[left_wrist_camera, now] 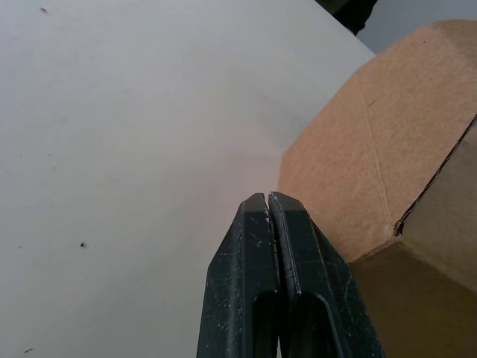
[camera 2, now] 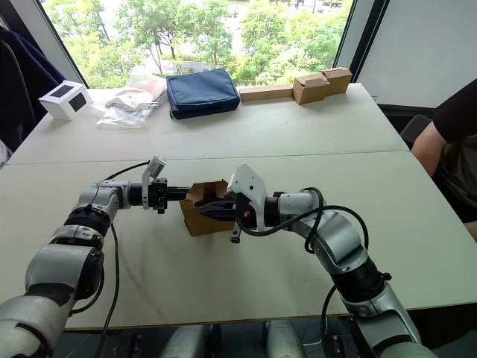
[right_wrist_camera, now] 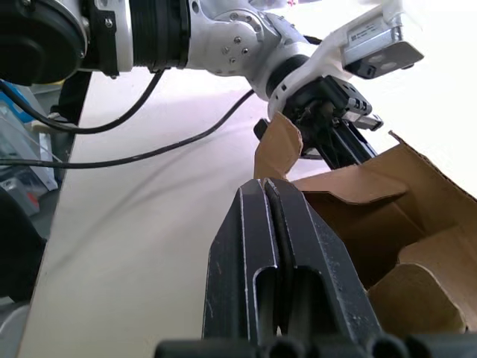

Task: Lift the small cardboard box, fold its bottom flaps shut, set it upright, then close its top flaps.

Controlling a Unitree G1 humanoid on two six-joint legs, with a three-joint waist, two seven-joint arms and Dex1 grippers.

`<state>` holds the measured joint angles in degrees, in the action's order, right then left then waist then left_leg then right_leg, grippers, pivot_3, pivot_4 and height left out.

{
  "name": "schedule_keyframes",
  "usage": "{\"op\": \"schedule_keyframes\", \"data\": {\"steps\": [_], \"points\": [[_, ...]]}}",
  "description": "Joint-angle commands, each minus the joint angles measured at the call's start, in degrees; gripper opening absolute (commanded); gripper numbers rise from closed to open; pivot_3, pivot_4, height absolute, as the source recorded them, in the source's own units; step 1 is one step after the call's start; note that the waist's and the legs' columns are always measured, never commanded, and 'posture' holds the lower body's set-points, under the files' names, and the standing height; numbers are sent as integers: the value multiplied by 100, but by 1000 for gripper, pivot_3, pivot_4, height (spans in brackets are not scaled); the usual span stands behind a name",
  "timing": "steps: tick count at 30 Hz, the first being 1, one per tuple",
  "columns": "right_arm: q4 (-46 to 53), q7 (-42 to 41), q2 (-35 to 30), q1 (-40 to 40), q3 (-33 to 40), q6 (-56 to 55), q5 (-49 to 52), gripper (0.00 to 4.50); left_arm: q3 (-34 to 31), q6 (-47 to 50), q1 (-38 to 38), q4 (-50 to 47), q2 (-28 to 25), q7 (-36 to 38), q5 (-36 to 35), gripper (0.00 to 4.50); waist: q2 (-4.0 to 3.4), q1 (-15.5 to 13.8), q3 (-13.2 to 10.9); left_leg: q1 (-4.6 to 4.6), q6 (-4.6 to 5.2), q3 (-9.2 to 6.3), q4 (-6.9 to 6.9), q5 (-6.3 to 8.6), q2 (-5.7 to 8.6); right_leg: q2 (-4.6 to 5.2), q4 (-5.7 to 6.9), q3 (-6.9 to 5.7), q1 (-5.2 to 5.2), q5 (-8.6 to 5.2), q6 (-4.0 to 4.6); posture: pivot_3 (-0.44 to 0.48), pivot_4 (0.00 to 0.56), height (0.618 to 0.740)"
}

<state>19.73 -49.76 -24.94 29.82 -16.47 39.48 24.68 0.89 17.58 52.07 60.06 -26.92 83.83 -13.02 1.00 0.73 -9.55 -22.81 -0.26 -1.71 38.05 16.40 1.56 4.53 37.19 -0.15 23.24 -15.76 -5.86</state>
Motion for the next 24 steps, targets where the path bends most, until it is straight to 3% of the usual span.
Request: {"op": "schedule_keyframes", "data": {"steps": [1, 24], "points": [[-238, 110, 64, 184, -112, -258, -302, 0, -102, -80, 53, -121, 3, 18, -9, 27, 0, 4, 0, 0, 0, 0, 0, 0, 0, 0, 0, 0, 0, 0, 0, 0, 150, 737], [-837, 106, 418, 224, -289, -210, -545, 0, -301, -143, -137, -324, -43, -136, -137, 27, 0, 9, 0, 0, 0, 0, 0, 0, 0, 0, 2, 0, 2, 0, 0, 0, 150, 737]]}}
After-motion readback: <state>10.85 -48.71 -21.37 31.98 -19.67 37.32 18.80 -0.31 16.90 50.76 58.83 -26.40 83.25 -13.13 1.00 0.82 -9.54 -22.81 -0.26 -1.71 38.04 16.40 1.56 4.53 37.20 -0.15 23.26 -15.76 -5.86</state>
